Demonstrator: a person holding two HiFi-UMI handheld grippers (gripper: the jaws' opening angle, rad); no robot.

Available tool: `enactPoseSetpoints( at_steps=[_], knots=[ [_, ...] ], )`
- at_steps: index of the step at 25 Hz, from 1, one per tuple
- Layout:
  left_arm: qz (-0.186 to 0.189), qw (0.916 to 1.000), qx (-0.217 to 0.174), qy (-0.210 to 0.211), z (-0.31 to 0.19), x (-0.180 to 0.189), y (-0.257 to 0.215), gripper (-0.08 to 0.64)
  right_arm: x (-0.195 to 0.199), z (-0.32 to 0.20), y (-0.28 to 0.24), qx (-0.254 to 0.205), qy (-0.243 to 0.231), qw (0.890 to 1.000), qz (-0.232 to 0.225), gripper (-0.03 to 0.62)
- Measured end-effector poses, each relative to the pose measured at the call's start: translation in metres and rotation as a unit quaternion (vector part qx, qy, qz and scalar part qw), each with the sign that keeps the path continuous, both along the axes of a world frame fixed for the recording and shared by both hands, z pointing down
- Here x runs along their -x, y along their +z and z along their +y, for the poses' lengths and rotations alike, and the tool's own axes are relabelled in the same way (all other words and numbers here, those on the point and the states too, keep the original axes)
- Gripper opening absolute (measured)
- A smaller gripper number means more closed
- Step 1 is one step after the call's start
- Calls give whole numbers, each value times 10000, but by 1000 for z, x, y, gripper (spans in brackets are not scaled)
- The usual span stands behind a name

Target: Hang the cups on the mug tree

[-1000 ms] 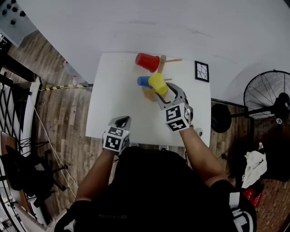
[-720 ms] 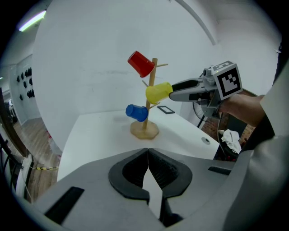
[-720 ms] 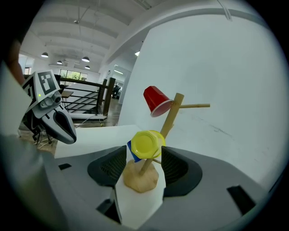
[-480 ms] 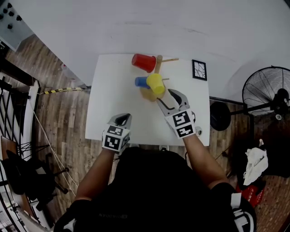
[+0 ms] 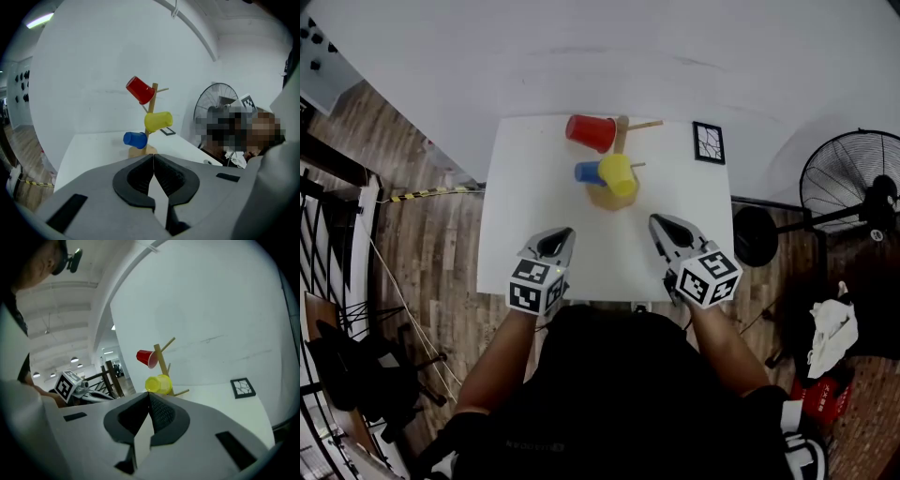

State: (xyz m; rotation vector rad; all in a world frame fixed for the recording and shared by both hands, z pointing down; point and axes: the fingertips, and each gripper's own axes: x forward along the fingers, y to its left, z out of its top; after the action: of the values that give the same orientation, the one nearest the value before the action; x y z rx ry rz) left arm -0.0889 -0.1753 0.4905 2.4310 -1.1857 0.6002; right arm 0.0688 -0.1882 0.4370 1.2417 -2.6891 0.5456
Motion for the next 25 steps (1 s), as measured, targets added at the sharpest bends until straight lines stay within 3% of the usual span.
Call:
enactPoseSetpoints(
  at_steps=[2,13,25],
  knots=[
    [14,10000,-6,1,-2,-1,-1,17,-6,6,3,112,15,9999,-130,8],
    [-74,10000,25,39,-6,-6,2,17,-28,25,37,290,233,9989,283,6],
    [-159,9998,-3,74,-2,-11,1,17,-36,34,52,438,369,9976,401,6]
  ],
)
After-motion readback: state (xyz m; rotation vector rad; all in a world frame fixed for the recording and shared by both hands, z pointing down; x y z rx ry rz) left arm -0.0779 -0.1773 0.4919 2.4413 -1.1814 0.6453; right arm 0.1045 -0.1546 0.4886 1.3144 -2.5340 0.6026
